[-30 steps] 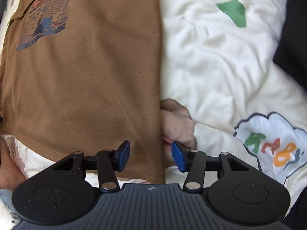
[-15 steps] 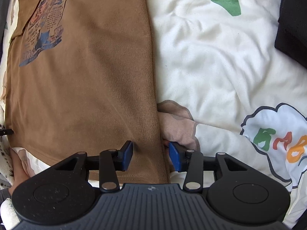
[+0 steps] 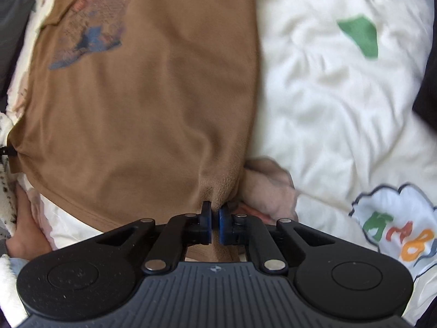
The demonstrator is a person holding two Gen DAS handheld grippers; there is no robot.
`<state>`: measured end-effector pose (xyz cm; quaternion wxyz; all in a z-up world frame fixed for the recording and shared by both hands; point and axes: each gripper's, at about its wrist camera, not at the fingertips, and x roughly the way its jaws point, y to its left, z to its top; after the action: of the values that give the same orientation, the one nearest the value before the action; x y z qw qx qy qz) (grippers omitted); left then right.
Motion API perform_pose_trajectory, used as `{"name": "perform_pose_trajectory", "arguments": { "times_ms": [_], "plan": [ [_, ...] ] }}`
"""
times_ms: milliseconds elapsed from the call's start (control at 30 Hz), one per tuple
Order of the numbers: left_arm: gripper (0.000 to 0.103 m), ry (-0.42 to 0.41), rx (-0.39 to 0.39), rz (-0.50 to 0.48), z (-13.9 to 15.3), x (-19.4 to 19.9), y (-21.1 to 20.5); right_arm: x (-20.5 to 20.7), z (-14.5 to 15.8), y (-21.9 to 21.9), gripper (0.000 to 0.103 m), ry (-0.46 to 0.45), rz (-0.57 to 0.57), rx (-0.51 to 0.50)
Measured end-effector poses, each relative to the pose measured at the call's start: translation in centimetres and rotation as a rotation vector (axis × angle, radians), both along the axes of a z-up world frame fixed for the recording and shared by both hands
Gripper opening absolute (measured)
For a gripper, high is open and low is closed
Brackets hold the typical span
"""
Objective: Fold clothes
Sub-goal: 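Grasp the shirt hem with the right tool while the left tool grasps it too, then lift the held hem with both tools and fold it toward the collar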
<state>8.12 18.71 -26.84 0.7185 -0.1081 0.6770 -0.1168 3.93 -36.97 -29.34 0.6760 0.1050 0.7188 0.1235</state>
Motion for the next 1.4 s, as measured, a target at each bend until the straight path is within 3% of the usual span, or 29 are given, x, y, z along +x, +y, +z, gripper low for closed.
{"name": "perform_pose_trajectory", "arguments": {
  "times_ms": [67,100,200,467,667,1100,1400],
  "plan": [
    [0.003,-0.033,-0.024,0.033,2.1,0.2,-0.5,0.6,1.2,0.0,0.004,-0.03,-0.009,0.011],
    [0.003,-0.042,-0.027,0.038,1.1,0.2,0.6,0.9,1.9,0.1,0.004,-0.049,-0.013,0.019],
    [0.003,-0.085,-0.032,0.074,1.9,2.1,0.3,2.0,3.5,0.2,0.004,-0.094,-0.029,0.035],
    [0.002,-0.227,-0.078,0.155,7.9,5.3,-0.8,5.5,8.2,-0.3,0.003,-0.235,-0.085,0.07],
    [0.002,-0.273,-0.115,0.253,10.7,7.0,-1.0,8.5,12.1,-1.7,0.003,-0.339,-0.181,0.07],
    [0.002,-0.34,-0.193,0.383,13.2,8.6,-0.1,11.0,16.7,-1.3,0.003,-0.457,-0.26,0.116],
    [0.002,-0.358,-0.224,0.402,13.2,10.3,-0.5,12.1,17.9,-0.9,0.003,-0.499,-0.282,0.139]
  ]
}}
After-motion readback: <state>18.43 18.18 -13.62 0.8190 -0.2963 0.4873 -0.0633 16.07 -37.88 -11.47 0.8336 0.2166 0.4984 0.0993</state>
